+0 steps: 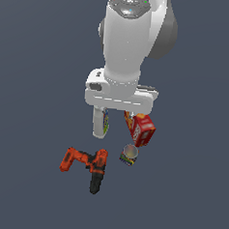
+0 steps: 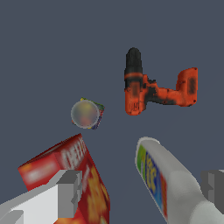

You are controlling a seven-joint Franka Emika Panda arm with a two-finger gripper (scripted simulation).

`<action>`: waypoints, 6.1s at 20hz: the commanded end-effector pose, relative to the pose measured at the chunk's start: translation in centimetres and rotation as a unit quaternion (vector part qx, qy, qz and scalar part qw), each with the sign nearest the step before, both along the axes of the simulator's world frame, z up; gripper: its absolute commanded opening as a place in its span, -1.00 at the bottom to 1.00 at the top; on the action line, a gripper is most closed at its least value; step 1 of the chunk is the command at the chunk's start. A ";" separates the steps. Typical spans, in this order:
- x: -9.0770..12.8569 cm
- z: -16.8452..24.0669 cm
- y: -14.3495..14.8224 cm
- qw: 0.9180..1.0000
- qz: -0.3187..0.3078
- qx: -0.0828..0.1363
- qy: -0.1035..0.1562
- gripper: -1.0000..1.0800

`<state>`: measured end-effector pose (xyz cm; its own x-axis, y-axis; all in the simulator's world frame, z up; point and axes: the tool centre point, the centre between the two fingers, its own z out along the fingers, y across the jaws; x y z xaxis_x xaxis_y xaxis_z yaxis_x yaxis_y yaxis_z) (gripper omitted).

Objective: Pick up a designated object from a clutter of objects.

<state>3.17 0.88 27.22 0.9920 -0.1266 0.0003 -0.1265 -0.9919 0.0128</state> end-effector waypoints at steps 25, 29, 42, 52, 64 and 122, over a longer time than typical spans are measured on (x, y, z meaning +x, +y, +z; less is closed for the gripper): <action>5.2 -16.3 7.3 0.984 -0.177 0.006 -0.002 0.92; 5.1 -16.4 7.3 0.984 -0.176 0.006 -0.001 0.92; 5.1 -21.2 7.3 0.984 -0.178 0.006 -0.002 0.92; 5.2 -21.4 7.3 0.984 -0.178 0.006 -0.002 -1.00; 4.4 -20.2 7.2 0.984 -0.178 0.006 -0.002 -1.00; -16.3 17.9 1.1 0.984 -0.178 0.006 -0.002 -1.00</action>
<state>-13.04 2.02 44.79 0.8845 -0.4665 -0.0022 -0.4665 -0.8845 0.0008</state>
